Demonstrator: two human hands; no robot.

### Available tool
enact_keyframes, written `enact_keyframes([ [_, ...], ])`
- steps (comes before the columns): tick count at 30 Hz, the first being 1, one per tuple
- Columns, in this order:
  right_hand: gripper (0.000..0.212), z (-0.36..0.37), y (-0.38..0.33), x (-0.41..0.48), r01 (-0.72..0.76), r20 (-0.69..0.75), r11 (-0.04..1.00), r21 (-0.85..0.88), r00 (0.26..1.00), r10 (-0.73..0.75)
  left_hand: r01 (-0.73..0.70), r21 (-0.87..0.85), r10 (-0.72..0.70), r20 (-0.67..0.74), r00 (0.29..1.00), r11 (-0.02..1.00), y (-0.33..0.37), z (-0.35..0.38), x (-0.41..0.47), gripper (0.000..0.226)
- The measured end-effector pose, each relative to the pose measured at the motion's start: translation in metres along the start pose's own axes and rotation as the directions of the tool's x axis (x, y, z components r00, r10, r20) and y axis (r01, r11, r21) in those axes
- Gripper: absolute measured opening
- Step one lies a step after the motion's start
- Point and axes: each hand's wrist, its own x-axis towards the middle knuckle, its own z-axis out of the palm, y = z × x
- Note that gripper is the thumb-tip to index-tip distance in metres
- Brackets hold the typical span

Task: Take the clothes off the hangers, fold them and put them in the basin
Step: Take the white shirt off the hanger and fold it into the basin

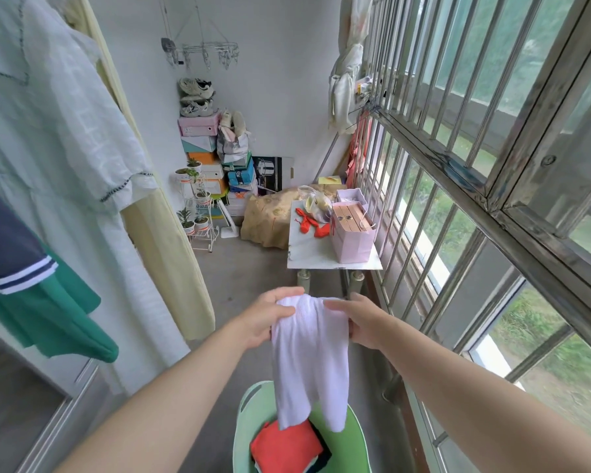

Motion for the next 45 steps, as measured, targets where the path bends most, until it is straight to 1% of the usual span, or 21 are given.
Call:
enact_keyframes([
  [1,0.087,-0.002,0.002,0.002,0.023,0.034,0.999,-0.038,0.999,-0.022,0.020,0.051,-0.019,-0.003,1.000,0.999,-0.002,0.000,-0.001,0.048],
  [2,0.095,-0.003,0.005,0.004,0.063,0.070,0.992,-0.109,0.996,-0.055,0.032,0.084,-0.030,-0.024,0.999,0.996,-0.002,0.000,-0.002,0.047],
  [3,0.094,-0.002,0.007,0.003,0.105,0.096,0.976,-0.192,0.991,-0.088,0.047,0.103,-0.042,-0.049,0.998,0.994,-0.003,0.000,-0.003,0.049],
  [5,0.082,-0.001,0.012,0.003,0.202,0.102,0.900,-0.387,0.979,-0.176,0.054,0.133,-0.046,-0.056,0.997,0.990,-0.003,0.000,-0.005,0.054],
  [8,0.069,0.002,0.008,-0.004,0.299,0.093,0.671,-0.678,0.941,-0.324,0.050,0.154,-0.041,-0.060,0.997,0.987,-0.003,-0.001,-0.006,0.058],
  [10,0.056,0.005,0.005,-0.010,0.303,0.077,0.575,-0.760,0.920,-0.383,0.054,0.169,-0.034,-0.116,0.993,0.984,-0.005,-0.003,-0.005,0.057],
  [12,0.045,0.008,0.005,-0.012,0.286,0.028,0.569,-0.771,0.908,-0.419,0.079,0.130,-0.057,-0.167,0.984,0.988,-0.008,-0.004,-0.003,0.056],
  [15,0.042,0.009,0.007,-0.006,0.245,-0.039,0.645,-0.724,0.918,-0.394,0.109,0.050,-0.098,-0.184,0.978,0.993,-0.008,-0.006,-0.003,0.057],
  [18,0.051,0.008,0.008,0.001,0.248,0.025,0.675,-0.695,0.947,-0.321,0.133,-0.036,-0.137,-0.202,0.970,0.991,-0.002,-0.007,-0.008,0.057],
  [20,0.053,0.009,0.008,0.003,0.240,0.065,0.642,-0.729,0.957,-0.283,0.154,-0.077,-0.166,-0.194,0.967,0.985,0.000,-0.011,-0.010,0.059],
  [22,0.050,0.013,0.011,0.003,0.247,0.093,0.573,-0.781,0.954,-0.284,0.174,-0.089,-0.185,-0.134,0.974,0.981,0.004,-0.013,-0.015,0.044],
  [23,0.055,0.015,0.012,0.004,0.255,0.117,0.557,-0.791,0.955,-0.272,0.181,-0.078,-0.188,-0.092,0.978,0.980,0.005,-0.013,-0.016,0.035],
  [25,0.078,0.020,0.016,0.004,0.254,0.138,0.506,-0.824,0.957,-0.256,0.187,-0.026,-0.188,-0.037,0.982,0.982,0.003,-0.016,-0.015,0.041],
  [29,0.050,0.027,0.026,0.001,0.272,0.128,0.399,-0.876,0.927,-0.351,0.173,0.188,-0.175,-0.005,0.985,0.967,-0.003,-0.015,-0.018,0.051],
  [31,0.037,0.029,0.029,0.000,0.265,0.121,0.388,-0.883,0.926,-0.357,0.184,0.278,-0.201,0.035,0.979,0.943,-0.008,-0.020,-0.020,0.042],
  [33,0.007,0.030,0.032,-0.002,0.236,0.105,0.343,-0.909,0.927,-0.360,0.172,0.366,-0.215,0.081,0.973,0.915,-0.012,-0.024,-0.023,0.031],
  [36,0.035,0.027,0.036,-0.003,0.217,0.105,0.305,-0.927,0.932,-0.346,0.159,0.506,-0.226,0.073,0.971,0.848,-0.019,-0.027,-0.026,0.027],
  [38,0.034,0.026,0.038,-0.007,0.226,0.128,0.276,-0.934,0.935,-0.332,0.148,0.638,-0.204,0.015,0.979,0.756,-0.026,-0.028,-0.023,0.029],
  [41,0.027,0.025,0.040,-0.010,0.216,0.127,0.272,-0.938,0.942,-0.310,0.104,0.820,-0.088,-0.066,0.994,0.563,-0.032,-0.023,-0.018,0.029],
  [43,0.029,0.026,0.042,-0.012,0.201,0.112,0.313,-0.928,0.954,-0.279,0.099,0.903,-0.043,-0.089,0.995,0.418,-0.038,-0.023,-0.016,0.036],
  [45,0.023,0.029,0.045,-0.015,0.198,0.119,0.404,-0.893,0.970,-0.212,0.086,0.953,-0.023,-0.083,0.996,0.292,-0.041,-0.024,-0.016,0.028],
])
